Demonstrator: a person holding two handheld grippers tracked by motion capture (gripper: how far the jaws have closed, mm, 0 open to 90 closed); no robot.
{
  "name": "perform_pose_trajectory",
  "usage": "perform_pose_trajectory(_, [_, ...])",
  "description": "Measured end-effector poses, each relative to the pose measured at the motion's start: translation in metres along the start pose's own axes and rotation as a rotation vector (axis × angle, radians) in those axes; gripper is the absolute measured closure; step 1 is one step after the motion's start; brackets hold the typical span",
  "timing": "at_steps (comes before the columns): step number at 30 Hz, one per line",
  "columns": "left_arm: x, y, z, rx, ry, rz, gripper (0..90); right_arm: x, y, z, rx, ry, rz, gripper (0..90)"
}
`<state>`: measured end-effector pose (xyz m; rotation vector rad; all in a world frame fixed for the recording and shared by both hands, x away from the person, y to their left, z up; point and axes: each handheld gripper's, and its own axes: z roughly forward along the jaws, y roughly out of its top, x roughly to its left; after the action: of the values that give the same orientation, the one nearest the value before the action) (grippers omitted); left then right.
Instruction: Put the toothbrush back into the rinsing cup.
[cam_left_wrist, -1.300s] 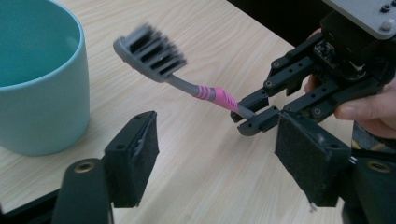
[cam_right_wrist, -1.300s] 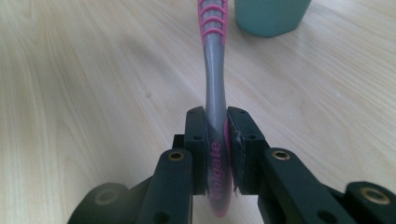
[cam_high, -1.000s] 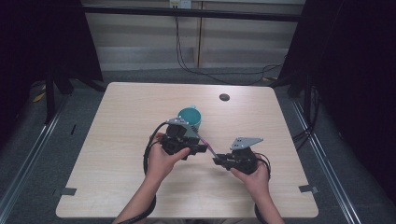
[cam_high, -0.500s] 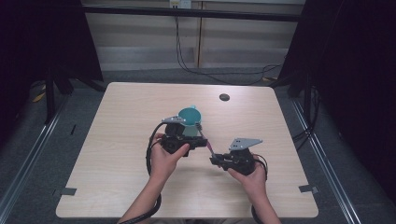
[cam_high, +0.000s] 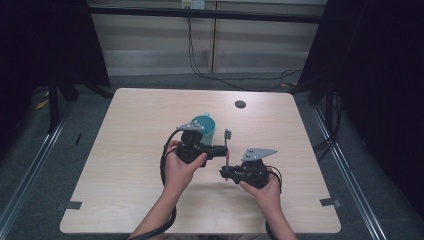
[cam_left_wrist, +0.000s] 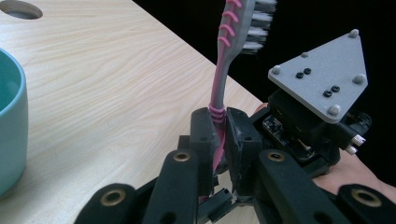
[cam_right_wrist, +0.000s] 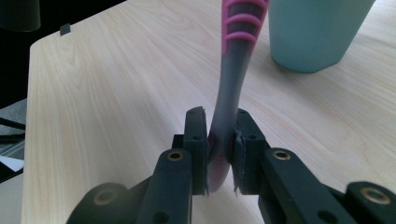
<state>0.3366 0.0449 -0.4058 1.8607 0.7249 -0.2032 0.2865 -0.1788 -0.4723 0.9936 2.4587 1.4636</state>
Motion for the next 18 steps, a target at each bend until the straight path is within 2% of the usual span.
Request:
perform_pose_trajectory(3, [0.000, -0.001, 0.000, -0.021, -0.003, -0.008, 82.0, 0.000, 0.000, 0.001, 0.001, 0.005, 0.008, 78.5])
perform_pose_trajectory(5, [0.001, -0.001, 0.001, -0.037, -0.001, -0.005, 73.8, 0.000, 0.001, 0.001, 0.001, 0.006, 0.008, 78.6])
perform_pose_trajectory(7, [0.000, 0.000, 0.001, -0.043, -0.015, -0.004, 72.0, 0.002, 0.002, 0.002, 0.007, 0.003, 0.001, 78.6])
perform_pose_trajectory(8, [-0.001, 0.001, 0.001, -0.037, 0.000, 0.006, 72.2, 0.002, 0.003, 0.003, 0.012, 0.000, -0.005, 78.6])
perform_pose_trajectory(10, [-0.002, 0.002, -0.001, -0.037, 0.001, 0.000, 80.1, 0.003, 0.003, 0.003, 0.004, 0.006, -0.011, 78.5])
perform_pose_trajectory(13, [-0.003, 0.004, -0.002, -0.034, -0.011, -0.010, 81.4, 0.004, 0.004, 0.004, -0.006, 0.018, -0.007, 78.3])
perform_pose_trajectory(16, [-0.004, 0.005, -0.003, -0.046, -0.013, -0.006, 82.5, 0.008, 0.005, 0.007, -0.015, 0.015, -0.048, 75.9])
perform_pose_trajectory(18, [-0.005, 0.007, -0.004, -0.047, -0.008, -0.004, 82.7, 0.011, 0.006, 0.009, -0.008, 0.019, -0.053, 71.8])
